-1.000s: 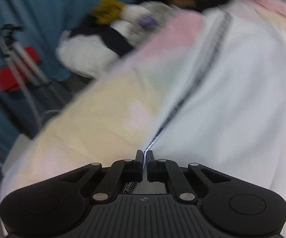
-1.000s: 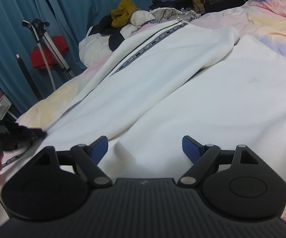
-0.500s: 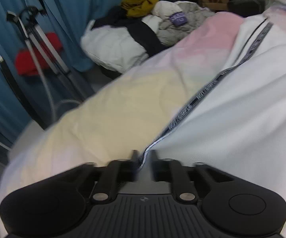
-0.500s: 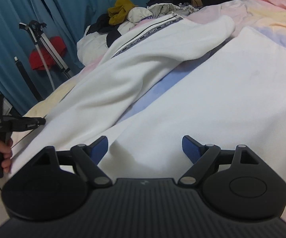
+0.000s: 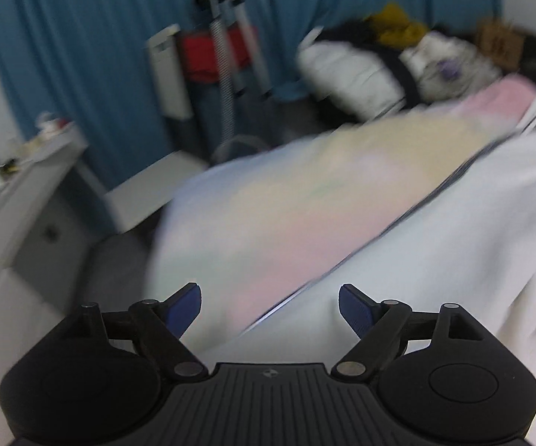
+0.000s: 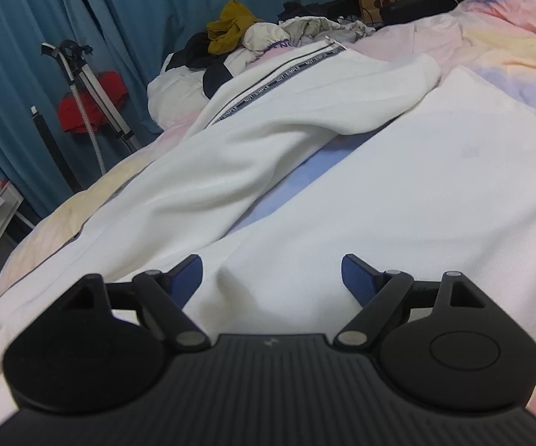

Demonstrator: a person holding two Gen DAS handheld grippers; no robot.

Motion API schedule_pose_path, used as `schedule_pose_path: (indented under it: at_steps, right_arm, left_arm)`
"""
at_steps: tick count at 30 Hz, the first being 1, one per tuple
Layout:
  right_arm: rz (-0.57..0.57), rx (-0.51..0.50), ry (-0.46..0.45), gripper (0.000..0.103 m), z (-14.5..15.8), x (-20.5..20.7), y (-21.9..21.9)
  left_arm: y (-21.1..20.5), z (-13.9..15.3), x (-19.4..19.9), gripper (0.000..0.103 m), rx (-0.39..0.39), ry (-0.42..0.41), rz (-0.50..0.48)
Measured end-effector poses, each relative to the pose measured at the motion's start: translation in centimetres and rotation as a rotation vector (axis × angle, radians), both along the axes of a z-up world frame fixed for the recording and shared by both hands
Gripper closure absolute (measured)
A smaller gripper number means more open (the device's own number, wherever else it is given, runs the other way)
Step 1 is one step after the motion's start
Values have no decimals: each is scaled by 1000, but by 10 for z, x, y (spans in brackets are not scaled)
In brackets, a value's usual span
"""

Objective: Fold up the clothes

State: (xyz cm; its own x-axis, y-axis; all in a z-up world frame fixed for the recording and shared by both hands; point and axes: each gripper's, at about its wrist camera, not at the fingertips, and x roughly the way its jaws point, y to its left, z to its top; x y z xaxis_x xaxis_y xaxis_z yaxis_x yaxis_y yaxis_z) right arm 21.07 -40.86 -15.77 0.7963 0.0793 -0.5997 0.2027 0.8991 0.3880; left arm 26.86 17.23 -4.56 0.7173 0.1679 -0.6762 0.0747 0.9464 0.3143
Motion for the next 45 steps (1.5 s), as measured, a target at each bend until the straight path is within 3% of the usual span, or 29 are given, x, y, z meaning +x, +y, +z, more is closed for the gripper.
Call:
schedule_pose_path:
  at_steps: [5,9,10,11,13,15,17,19,21,26,29,33,34,36,41,45]
  right_arm:
    - [-3,-19,11,20,1,-2,2]
    - [-3,-56,31,20,-2,0,7]
    - [-3,-67,37,20,-3,2,9]
    - [-4,-73,43,20,-5,3,10]
    - [-8,-78,56,20,-7,7,12]
    - [-7,-91,59,20,-8,9,16]
    - [-1,-106,59,20,-8,10,18]
    - [-1,-107,59,20,-8,10,17]
    - [-2,-102,58,20,-8,10,16]
    - [-20,-93,41,20,-4,7,10]
    - [-36,-103,20,20,2,2,5]
    - [-55,-77,-12,20,10,-6,-5]
    - [-61,-68,-20,20,11,-9,-8]
    - [-73,-52,-35,20,15,-14,-13]
    - [-103,-9,-73,20,23,-27,-26]
    - [-127,25,-103,20,30,-38,-37]
  left_arm:
    - [43,-7,-14,20,32,33,-1]
    - [48,-25,-1,22,-28,110,-54]
    - [47,-31,4,31,-64,139,-55]
    - [45,-36,7,36,-52,150,-39]
    - [41,-42,12,80,-13,156,0]
    - [39,-43,16,91,41,146,43]
    - [43,-30,18,93,23,101,103]
    - [41,-29,23,93,57,83,129]
    - [36,-39,28,93,84,115,158]
    - [9,-64,38,88,237,115,146]
    - [5,-55,29,70,220,104,192]
    - [-14,-23,10,40,192,42,151]
    - [-25,-13,3,32,204,10,129]
    - [-48,3,-1,26,199,-39,80]
    - [-143,23,10,23,152,-67,-118]
    - [-236,20,41,20,105,-71,-258]
